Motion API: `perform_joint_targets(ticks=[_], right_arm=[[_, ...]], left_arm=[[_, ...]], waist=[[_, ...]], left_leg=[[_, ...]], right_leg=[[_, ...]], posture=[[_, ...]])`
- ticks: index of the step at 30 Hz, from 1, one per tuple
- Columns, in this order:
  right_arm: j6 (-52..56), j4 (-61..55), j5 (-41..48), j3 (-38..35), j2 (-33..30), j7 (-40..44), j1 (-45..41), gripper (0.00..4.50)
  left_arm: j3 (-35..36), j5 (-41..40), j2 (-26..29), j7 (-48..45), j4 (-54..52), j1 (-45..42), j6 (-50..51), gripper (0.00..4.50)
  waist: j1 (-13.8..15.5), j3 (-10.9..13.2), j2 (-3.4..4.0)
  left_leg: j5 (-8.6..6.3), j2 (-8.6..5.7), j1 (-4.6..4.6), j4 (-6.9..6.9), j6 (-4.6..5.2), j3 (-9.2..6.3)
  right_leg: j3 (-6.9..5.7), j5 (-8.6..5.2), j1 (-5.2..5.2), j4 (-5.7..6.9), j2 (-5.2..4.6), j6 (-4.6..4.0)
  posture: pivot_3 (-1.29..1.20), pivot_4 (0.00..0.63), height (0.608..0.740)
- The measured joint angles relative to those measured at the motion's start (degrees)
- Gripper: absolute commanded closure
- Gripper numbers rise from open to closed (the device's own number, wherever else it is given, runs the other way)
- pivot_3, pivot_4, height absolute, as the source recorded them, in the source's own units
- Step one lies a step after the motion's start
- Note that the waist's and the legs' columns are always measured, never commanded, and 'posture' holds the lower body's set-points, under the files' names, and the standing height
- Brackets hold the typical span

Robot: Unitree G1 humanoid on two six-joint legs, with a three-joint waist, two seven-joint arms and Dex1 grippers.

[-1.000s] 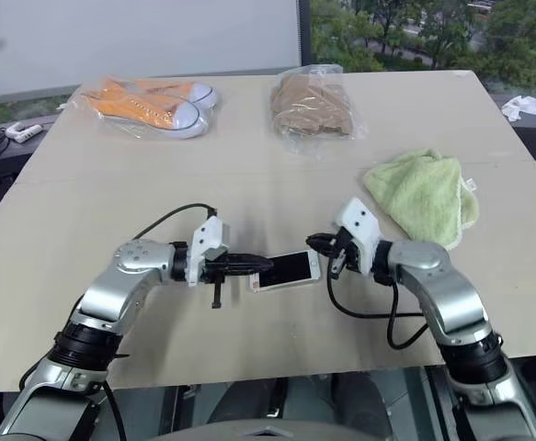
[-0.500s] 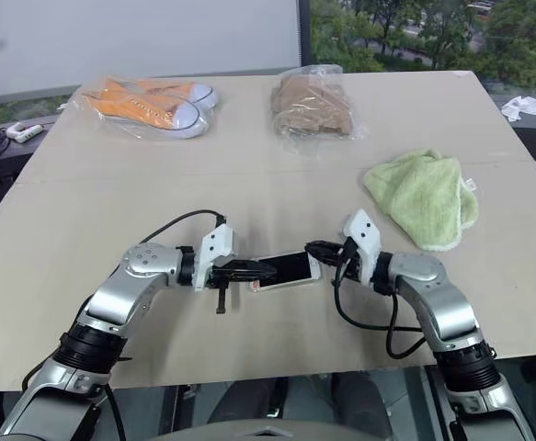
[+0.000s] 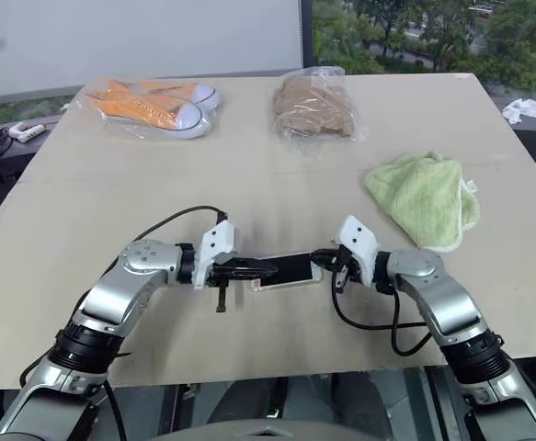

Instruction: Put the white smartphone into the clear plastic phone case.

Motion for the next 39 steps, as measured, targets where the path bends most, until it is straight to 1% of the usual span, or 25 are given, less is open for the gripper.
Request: perform_joint_targets(ticks=[4,14,17,21,25,28,30,39], right_arm=[[6.8,-1.3,1.2,0.9,-1.4,-0.1,-1.4,4.48],[13.1,-3.7,1.8,2.2,-2.8,-0.6,-3.5,4.48],[13.3,-4.1,1.8,2.5,-2.9,-0.8,-3.5,4.48],[13.0,-5.3,5.1,-0.3,-1.9,0.0,-0.9,4.48],[11.4,-8.4,7.1,-0.2,-5.9,3.9,1.9,4.48],[10.5,-9.0,7.6,0.4,-6.9,5.6,2.8,4.48],[10.8,-7.8,6.6,2.6,-7.1,5.3,2.9,4.48],[10.6,-6.4,6.1,3.7,-6.6,4.8,1.7,4.48]], left_arm=[[0.0,0.0,0.2,0.0,0.0,0.2,-0.5,4.5],[0.0,0.1,0.2,0.0,0.2,0.9,-1.6,4.5],[0.0,0.1,0.2,0.0,0.4,0.9,-1.8,4.5],[0.0,0.4,0.2,0.0,1.0,0.9,-2.4,4.5],[-0.2,0.7,0.1,-0.1,1.3,0.8,-2.9,4.5],[-0.3,0.7,0.0,-0.2,1.9,0.8,-3.0,4.5],[-0.6,0.7,-0.1,-0.3,1.9,0.7,-3.1,4.5],[-0.9,0.7,-0.1,-0.3,2.2,0.6,-3.1,4.5]], waist=[[0.1,0.0,-0.03],[0.1,-0.2,-0.07],[0.1,-0.3,-0.07],[0.1,-0.3,-0.08],[0.0,-0.3,-0.08],[0.0,-0.3,-0.08],[0.0,-0.3,-0.09],[-0.2,-0.3,-0.07]], left_leg=[[0.0,0.0,0.02,0.01,0.0,-0.04],[0.0,-0.01,0.02,0.01,0.0,-0.07],[0.0,0.0,0.02,0.0,0.0,-0.07],[-0.01,0.0,0.02,-0.02,0.01,-0.08],[-0.01,0.0,0.01,-0.02,0.01,-0.08],[-0.01,0.02,0.02,-0.02,0.01,-0.09],[-0.01,0.02,0.03,-0.01,0.01,-0.09],[-0.01,0.06,0.27,-0.02,0.02,-0.06]], right_leg=[[-0.04,0.0,0.01,-0.03,-0.01,0.0],[-0.07,0.0,0.02,-0.06,-0.02,0.0],[-0.07,0.0,0.02,-0.06,-0.02,0.0],[-0.07,0.0,0.07,-0.09,-0.02,0.0],[-0.07,0.0,0.08,-0.15,-0.02,0.0],[-0.09,0.0,0.1,-0.14,-0.01,0.0],[-0.09,0.0,0.11,-0.13,0.0,0.0],[-0.04,0.0,0.31,-0.12,0.03,0.0]], posture=[[0.0,0.15,0.74],[0.0,0.15,0.74],[0.0,0.15,0.74],[0.0,0.15,0.74],[0.0,0.15,0.74],[0.0,0.15,0.74],[0.0,0.15,0.74],[0.0,0.15,0.74]])
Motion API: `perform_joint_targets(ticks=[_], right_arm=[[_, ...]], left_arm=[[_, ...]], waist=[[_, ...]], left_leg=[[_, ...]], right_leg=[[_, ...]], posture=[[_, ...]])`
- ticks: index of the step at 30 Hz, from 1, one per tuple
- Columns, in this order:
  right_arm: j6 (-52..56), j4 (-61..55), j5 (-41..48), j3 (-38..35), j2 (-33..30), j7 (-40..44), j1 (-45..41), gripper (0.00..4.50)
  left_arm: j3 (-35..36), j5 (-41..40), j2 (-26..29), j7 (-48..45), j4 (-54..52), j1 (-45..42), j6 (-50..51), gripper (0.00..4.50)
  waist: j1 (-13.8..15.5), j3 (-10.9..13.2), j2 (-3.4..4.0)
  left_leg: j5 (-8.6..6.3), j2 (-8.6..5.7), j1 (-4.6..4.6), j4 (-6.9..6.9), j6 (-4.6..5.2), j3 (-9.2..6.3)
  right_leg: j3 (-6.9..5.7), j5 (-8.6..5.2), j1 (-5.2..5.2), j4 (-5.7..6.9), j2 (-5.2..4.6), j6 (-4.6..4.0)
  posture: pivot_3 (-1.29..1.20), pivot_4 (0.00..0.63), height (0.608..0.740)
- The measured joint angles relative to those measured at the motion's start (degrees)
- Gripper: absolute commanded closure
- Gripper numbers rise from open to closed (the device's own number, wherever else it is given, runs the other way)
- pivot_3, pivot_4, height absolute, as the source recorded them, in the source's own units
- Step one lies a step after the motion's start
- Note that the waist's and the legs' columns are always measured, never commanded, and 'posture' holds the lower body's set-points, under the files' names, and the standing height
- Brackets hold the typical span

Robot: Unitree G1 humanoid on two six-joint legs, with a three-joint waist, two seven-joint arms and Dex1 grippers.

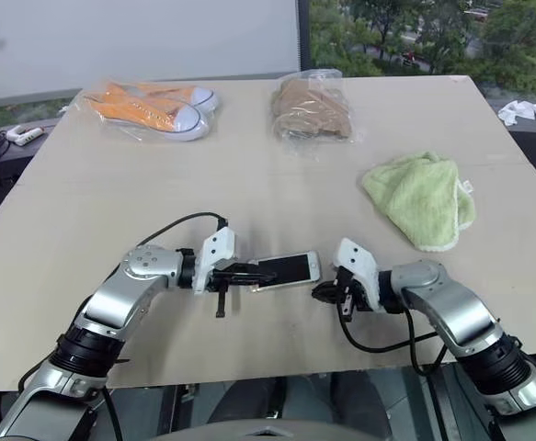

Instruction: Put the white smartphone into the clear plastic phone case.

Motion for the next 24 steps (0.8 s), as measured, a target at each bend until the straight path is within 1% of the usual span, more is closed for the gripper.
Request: perform_joint_targets(ticks=[6,11,20,24], right_arm=[[-0.4,0.1,4.9,-3.3,2.6,0.9,1.7,4.48],[-2.4,0.2,5.6,-5.2,3.8,0.0,1.4,4.48],[-4.7,3.3,2.1,-4.7,3.8,-1.7,0.1,4.48],[-5.8,3.2,0.2,-2.6,2.1,-1.2,-1.1,4.48]], left_arm=[[-0.1,0.0,0.1,0.0,0.0,0.0,0.0,4.5],[-0.2,0.0,0.1,0.0,0.0,0.0,-0.1,4.5],[-0.2,0.0,0.1,0.1,0.0,-0.1,-0.2,4.5],[-0.2,0.0,0.1,0.1,0.0,-0.1,-0.2,4.5]], waist=[[0.1,0.1,0.04],[0.2,0.1,0.04],[0.2,0.1,0.05],[0.2,0.1,0.05]], left_leg=[[-0.05,0.0,0.06,-0.02,0.09,-0.01],[-0.03,-0.01,0.05,-0.04,0.05,-0.01],[-0.01,-0.01,0.06,-0.05,0.01,-0.01],[-0.03,-0.01,0.2,-0.06,0.04,-0.02]], right_leg=[[0.0,0.0,0.08,-0.06,-0.01,0.0],[-0.02,0.0,0.08,-0.09,-0.02,0.0],[-0.01,0.0,0.08,-0.1,-0.02,0.0],[-0.03,0.0,0.25,-0.15,-0.02,0.0]], posture=[[0.0,0.15,0.74],[0.0,0.15,0.74],[0.0,0.15,0.74],[0.0,0.15,0.74]])
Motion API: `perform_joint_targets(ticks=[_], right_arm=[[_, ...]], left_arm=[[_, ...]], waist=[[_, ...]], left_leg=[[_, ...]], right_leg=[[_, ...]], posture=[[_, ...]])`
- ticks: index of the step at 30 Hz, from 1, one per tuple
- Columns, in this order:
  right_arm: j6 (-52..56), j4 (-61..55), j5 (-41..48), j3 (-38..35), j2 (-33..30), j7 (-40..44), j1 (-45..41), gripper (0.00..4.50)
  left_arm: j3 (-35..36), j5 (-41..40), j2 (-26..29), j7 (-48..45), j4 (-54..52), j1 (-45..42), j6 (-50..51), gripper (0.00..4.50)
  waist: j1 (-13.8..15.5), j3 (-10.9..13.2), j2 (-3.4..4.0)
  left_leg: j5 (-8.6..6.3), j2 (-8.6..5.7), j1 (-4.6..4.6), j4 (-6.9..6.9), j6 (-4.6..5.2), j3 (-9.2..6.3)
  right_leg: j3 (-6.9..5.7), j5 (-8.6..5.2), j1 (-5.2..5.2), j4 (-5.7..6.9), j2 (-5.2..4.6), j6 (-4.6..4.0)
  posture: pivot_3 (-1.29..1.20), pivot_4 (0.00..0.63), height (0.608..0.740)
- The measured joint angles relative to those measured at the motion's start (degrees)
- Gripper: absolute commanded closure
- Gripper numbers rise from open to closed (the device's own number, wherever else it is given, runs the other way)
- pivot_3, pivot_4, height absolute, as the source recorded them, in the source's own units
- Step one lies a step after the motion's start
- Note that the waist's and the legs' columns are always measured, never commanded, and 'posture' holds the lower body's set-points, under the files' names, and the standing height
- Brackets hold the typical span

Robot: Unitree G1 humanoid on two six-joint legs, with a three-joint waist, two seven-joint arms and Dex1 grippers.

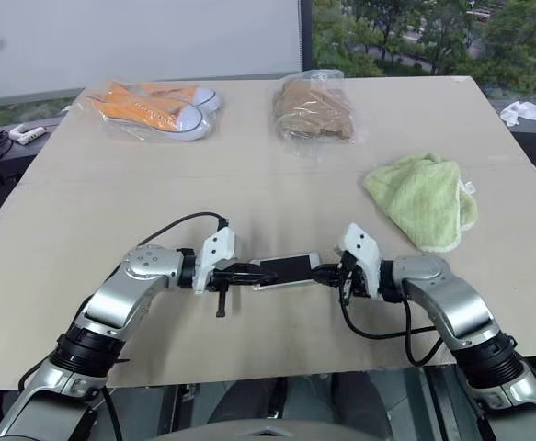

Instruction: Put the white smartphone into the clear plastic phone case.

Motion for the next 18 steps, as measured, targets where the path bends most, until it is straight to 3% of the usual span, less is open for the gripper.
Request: perform_joint_targets(ticks=[18], right_arm=[[1.3,-0.8,-2.3,3.6,-1.4,-0.5,-1.9,4.48]], left_arm=[[0.0,0.0,0.6,-0.1,0.0,0.4,-1.0,4.5]], waist=[[0.0,0.0,-0.01]], left_leg=[[-0.1,0.0,0.19,-0.03,0.16,-0.07]], right_leg=[[-0.05,0.0,0.2,-0.11,-0.01,0.0]], posture=[[0.0,0.15,0.74]])
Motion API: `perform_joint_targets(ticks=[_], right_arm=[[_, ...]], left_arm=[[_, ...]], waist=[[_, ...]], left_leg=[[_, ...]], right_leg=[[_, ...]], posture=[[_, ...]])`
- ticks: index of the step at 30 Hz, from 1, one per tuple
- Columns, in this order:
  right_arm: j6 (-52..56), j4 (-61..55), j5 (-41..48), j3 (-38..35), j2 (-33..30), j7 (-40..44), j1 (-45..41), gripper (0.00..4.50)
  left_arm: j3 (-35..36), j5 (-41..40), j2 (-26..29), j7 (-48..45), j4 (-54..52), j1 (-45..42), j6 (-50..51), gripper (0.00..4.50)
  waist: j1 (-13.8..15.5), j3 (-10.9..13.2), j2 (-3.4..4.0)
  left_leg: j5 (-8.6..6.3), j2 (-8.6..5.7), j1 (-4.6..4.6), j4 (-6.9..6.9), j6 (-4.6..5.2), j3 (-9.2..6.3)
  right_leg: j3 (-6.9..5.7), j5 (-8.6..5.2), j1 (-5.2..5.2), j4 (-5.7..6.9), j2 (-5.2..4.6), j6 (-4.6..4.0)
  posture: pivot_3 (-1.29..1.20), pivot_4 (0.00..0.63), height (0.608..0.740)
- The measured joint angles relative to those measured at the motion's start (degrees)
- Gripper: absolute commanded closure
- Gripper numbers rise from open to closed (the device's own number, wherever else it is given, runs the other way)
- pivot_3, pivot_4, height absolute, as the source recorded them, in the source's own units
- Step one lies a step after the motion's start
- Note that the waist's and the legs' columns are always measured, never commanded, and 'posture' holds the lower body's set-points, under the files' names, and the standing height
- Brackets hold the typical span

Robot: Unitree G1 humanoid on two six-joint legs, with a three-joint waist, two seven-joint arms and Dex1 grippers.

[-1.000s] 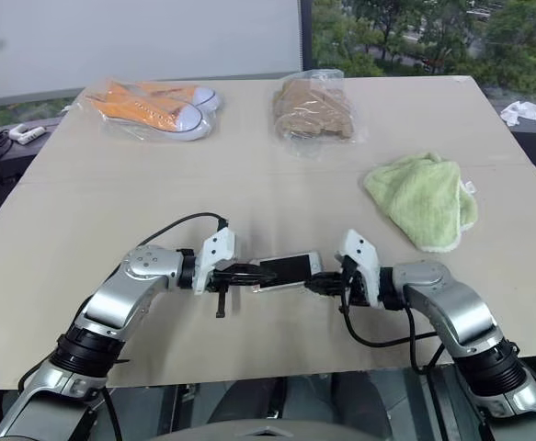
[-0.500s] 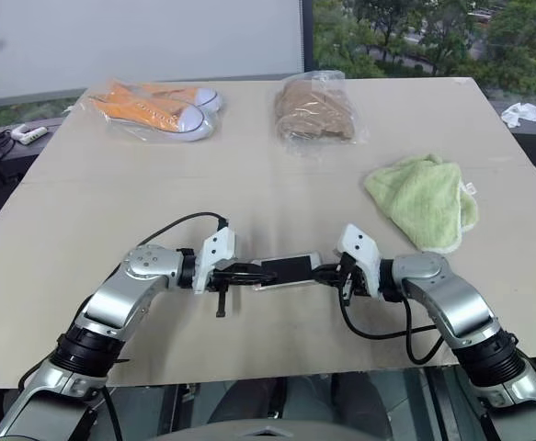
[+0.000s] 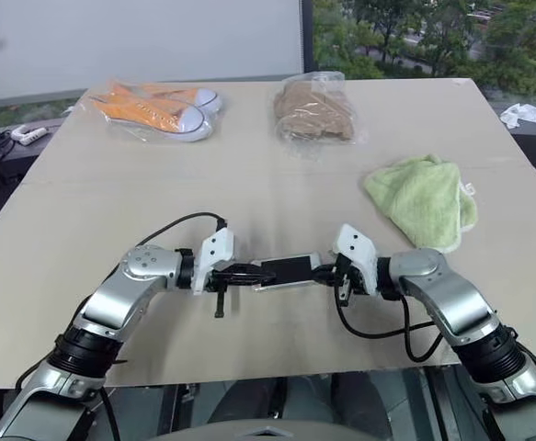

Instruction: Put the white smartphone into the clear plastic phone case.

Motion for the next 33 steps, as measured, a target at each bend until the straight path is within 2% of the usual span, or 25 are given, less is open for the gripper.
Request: perform_joint_targets(ticks=[17,24,25,27,29,30,31,32,33], right_arm=[[1.0,0.4,-2.2,1.9,1.5,-1.2,-1.3,4.48],[-0.3,1.3,2.0,-4.5,3.1,-1.0,1.9,4.48],[-0.5,1.4,2.8,-5.9,3.1,-1.0,2.0,4.21],[-1.6,1.0,4.9,-10.8,2.9,-1.0,2.0,3.47],[-2.3,0.2,6.1,-14.2,1.8,-0.7,2.1,2.69],[-2.4,-0.4,6.8,-14.9,1.3,-0.4,2.4,2.11],[-2.5,-2.1,8.3,-16.3,-0.7,1.1,4.4,1.87],[-2.5,-2.6,9.4,-17.7,-2.0,2.1,6.4,1.25],[-2.5,-2.6,9.4,-17.7,-2.0,2.1,6.4,1.05]], left_arm=[[0.0,0.0,1.0,-0.4,0.2,0.3,-0.7,4.5],[2.3,-2.1,0.8,0.3,0.0,0.4,0.2,4.5],[3.2,-3.1,0.6,0.5,-0.2,0.5,0.6,4.5],[5.8,-6.0,-0.1,1.3,-2.0,1.7,1.9,3.95],[7.7,-8.1,-0.2,1.9,-3.1,2.0,3.3,3.27],[8.4,-8.7,0.0,2.0,-3.7,2.3,3.9,2.74],[10.1,-10.1,1.4,2.1,-5.2,4.3,4.8,2.47],[11.5,-10.2,2.8,2.1,-5.3,6.2,5.1,1.87],[11.5,-10.2,2.8,2.1,-5.3,6.2,5.1,1.68]], waist=[[-0.2,0.0,0.0],[0.0,0.1,0.12],[0.0,0.2,0.17],[0.0,0.2,0.2],[0.0,0.2,0.2],[0.0,0.2,0.21],[0.0,0.2,0.22],[-0.1,0.2,0.24],[-0.1,0.2,0.24]], left_leg=[[-0.01,0.02,0.07,-0.05,0.02,0.0],[-0.01,0.01,-0.09,-0.06,0.01,-0.01],[0.0,0.0,-0.13,-0.06,-0.01,-0.01],[0.06,0.01,-0.18,-0.07,-0.11,-0.02],[0.07,0.01,-0.2,-0.11,-0.12,-0.07],[0.07,0.01,-0.2,-0.17,-0.14,-0.07],[0.07,0.02,-0.21,-0.25,-0.14,-0.07],[0.07,0.02,-0.2,-0.37,-0.14,-0.06],[0.07,0.02,-0.2,-0.37,-0.14,-0.06]], right_leg=[[0.01,0.0,0.05,-0.02,0.01,0.0],[-0.01,0.0,-0.03,-0.09,0.0,0.0],[-0.01,0.0,-0.04,-0.11,-0.01,0.0],[-0.02,0.0,-0.07,-0.17,-0.01,0.01],[-0.06,0.0,-0.07,-0.24,-0.01,0.01],[-0.07,0.0,-0.07,-0.29,0.0,0.01],[-0.07,0.0,-0.09,-0.36,0.0,0.0],[-0.04,0.0,-0.11,-0.43,-0.01,0.0],[-0.04,0.0,-0.11,-0.43,-0.01,0.0]], posture=[[0.0,0.15,0.74],[0.0,0.15,0.74],[0.0,0.15,0.74],[0.0,0.15,0.74],[0.0,0.15,0.74],[0.0,0.15,0.74],[0.0,0.15,0.74],[0.0,0.15,0.74],[0.0,0.15,0.74]])
